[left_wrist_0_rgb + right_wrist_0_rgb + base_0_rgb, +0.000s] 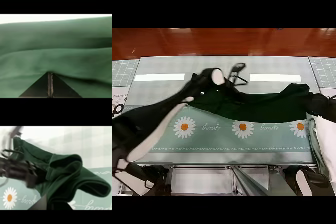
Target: Fold the shirts.
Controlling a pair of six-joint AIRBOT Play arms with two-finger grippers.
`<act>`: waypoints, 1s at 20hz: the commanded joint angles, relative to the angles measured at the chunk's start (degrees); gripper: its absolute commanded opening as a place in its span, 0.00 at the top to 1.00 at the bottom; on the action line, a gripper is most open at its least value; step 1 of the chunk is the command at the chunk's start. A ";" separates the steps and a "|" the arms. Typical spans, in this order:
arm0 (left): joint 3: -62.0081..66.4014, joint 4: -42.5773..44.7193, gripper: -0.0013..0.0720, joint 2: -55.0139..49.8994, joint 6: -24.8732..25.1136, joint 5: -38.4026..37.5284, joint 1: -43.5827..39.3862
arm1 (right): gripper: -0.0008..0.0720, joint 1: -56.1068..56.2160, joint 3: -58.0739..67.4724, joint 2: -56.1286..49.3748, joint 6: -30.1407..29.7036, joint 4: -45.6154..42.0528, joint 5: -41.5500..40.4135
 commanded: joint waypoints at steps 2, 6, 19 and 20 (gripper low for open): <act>6.40 -0.26 0.96 -5.97 -0.96 -5.20 -9.70 | 0.96 -0.02 -0.37 2.40 1.60 -0.13 0.57; 6.49 3.39 0.96 -3.52 -1.53 -9.68 -5.75 | 0.96 0.63 -0.35 0.79 1.05 0.85 0.52; -39.95 9.75 0.96 53.53 -0.74 -3.80 43.85 | 0.96 36.02 13.97 -44.54 -12.96 20.26 -29.16; -42.29 9.33 0.96 56.63 -0.76 -3.80 45.92 | 0.96 37.07 18.03 -50.25 -13.11 21.05 -28.94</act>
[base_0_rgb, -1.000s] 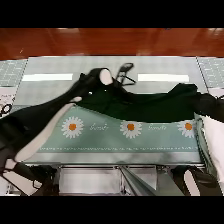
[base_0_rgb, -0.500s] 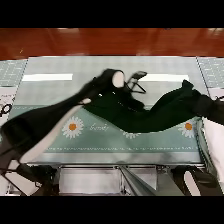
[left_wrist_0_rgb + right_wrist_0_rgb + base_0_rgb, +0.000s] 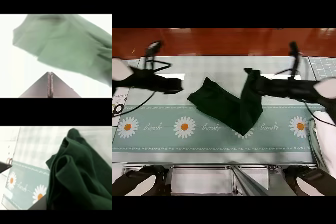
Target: Fold the shirts.
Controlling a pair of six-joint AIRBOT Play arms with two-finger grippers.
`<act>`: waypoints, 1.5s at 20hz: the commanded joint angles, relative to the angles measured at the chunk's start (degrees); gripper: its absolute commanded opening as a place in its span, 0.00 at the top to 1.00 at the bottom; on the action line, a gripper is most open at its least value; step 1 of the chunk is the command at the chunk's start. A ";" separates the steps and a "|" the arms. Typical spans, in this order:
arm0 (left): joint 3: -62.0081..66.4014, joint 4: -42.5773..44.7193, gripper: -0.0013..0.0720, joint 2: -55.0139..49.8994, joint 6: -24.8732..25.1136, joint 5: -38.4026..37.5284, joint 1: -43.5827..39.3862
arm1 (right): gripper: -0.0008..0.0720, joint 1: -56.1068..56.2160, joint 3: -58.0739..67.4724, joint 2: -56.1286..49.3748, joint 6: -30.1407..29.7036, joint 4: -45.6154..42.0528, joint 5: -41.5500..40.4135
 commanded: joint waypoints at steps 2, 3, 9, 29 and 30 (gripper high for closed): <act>-11.65 -4.35 0.95 14.95 0.15 1.44 10.56 | 0.96 6.82 16.46 -25.14 -4.07 6.84 -2.99; -12.50 -6.40 0.96 16.17 0.17 1.75 10.58 | 0.96 7.15 20.31 -29.81 -4.04 8.76 -2.23; -12.94 -8.46 0.96 15.67 0.17 5.75 7.04 | 0.96 10.10 34.53 -44.98 -3.52 17.40 0.46; -12.94 -8.83 0.95 9.57 0.17 10.12 1.75 | 0.42 -15.34 -21.42 8.24 25.18 -29.42 0.07; -12.94 -8.92 0.95 9.55 0.17 10.16 1.53 | 0.41 -15.15 -26.82 8.63 22.67 -21.24 -4.61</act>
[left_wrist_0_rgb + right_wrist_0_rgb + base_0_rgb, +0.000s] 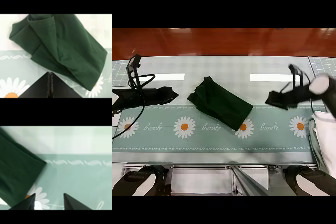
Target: Fold the shirts.
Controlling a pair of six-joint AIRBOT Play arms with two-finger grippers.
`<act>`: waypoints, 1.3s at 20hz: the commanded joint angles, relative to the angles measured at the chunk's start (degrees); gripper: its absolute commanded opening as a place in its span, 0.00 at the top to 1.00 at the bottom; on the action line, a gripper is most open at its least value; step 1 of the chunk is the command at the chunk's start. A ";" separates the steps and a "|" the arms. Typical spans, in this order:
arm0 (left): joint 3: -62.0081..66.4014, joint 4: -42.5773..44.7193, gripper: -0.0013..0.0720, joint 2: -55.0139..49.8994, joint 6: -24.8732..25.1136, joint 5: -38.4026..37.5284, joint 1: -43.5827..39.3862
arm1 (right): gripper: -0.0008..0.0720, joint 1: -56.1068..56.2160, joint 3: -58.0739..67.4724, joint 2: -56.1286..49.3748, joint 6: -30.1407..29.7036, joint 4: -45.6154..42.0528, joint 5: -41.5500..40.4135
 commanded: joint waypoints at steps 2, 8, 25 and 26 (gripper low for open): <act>-0.02 0.00 0.95 -0.02 0.00 0.83 -1.38 | 0.42 -0.94 -24.57 5.84 -6.16 26.71 -22.18; -0.02 0.00 0.95 -0.02 -0.02 1.92 -4.28 | 0.42 6.58 -17.16 -13.90 -23.63 49.27 -18.18; -0.02 0.00 0.95 -0.02 -0.02 1.90 -4.42 | 0.96 11.45 28.44 -23.47 -13.11 26.51 -2.69; -0.02 0.00 0.95 -0.02 0.00 1.90 -4.42 | 0.96 11.45 33.59 -23.47 -10.60 21.46 0.04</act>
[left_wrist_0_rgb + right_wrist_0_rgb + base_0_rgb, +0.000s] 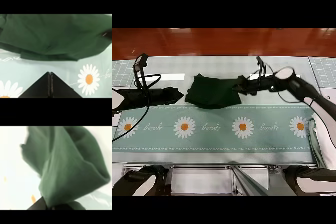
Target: Fold the shirts.
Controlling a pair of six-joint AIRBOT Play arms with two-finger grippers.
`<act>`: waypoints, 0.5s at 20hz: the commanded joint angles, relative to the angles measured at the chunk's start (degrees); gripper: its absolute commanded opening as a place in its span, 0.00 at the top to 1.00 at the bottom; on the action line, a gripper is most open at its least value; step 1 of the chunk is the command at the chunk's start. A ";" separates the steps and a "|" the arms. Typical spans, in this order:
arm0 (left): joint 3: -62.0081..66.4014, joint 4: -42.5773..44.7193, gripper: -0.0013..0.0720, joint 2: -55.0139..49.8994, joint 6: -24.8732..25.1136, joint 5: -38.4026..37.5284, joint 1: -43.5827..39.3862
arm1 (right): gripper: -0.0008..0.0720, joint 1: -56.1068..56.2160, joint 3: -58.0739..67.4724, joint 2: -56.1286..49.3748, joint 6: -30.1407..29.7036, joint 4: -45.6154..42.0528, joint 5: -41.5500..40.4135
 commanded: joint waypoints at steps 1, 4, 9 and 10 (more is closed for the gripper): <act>-0.02 0.04 0.95 -0.02 0.02 0.00 -0.02 | 0.96 0.02 17.29 -0.04 8.68 -17.42 9.38; -0.02 0.04 0.95 -0.02 0.02 -0.02 -0.02 | 0.96 -2.40 32.92 -0.04 14.08 -28.92 19.02; -0.02 -0.61 0.96 0.00 0.00 -2.91 -0.02 | 0.96 -15.19 45.88 2.91 15.30 -29.77 30.29; -0.02 -0.57 0.95 0.00 0.02 -3.91 -0.02 | 0.96 -18.91 45.86 4.52 15.37 -29.73 31.61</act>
